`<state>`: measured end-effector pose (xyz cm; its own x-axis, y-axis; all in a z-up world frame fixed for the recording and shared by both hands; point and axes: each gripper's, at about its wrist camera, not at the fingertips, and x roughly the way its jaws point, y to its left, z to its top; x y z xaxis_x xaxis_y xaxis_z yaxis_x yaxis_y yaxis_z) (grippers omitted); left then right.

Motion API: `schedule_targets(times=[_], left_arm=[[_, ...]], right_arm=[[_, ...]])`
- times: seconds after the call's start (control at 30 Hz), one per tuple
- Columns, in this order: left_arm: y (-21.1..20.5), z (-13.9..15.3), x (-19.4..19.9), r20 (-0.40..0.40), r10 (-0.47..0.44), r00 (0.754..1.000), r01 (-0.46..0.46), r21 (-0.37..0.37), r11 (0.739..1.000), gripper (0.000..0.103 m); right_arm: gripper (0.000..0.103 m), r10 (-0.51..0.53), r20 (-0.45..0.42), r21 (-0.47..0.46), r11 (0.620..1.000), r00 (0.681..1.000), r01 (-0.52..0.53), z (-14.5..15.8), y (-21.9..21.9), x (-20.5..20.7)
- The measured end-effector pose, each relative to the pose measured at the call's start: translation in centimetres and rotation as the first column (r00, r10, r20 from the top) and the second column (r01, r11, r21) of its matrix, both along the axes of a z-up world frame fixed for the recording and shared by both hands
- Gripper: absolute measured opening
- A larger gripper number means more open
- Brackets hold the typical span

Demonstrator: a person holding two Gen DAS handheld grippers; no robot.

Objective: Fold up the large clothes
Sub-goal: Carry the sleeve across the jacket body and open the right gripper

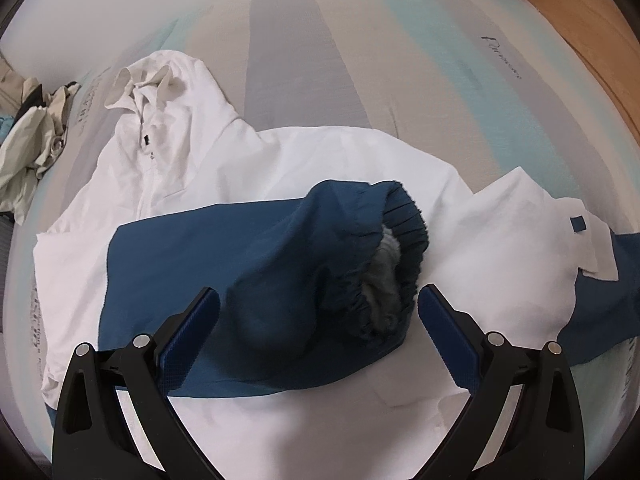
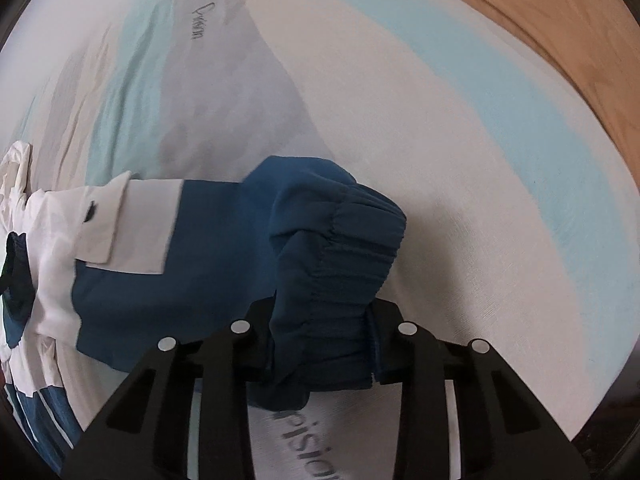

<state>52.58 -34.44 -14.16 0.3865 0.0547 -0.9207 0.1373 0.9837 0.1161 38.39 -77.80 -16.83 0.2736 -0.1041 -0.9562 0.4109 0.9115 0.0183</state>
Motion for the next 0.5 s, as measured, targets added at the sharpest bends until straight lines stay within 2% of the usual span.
schedule_targets(times=[0.23, 0.5], left_arm=[[2.2, 1.1, -0.4, 0.037, 0.009, 0.999, -0.010, 0.020, 1.000, 0.097], [4.7, 2.0, -1.3, 0.056, 0.010, 0.998, -0.011, 0.008, 1.000, 0.097]], right_arm=[[0.031, 0.039, 0.023, -0.005, 0.999, 0.999, -0.039, 2.2, 3.7, 0.9], [0.031, 0.102, 0.050, -0.061, 0.993, 0.993, -0.099, 4.7, 9.2, 2.3]])
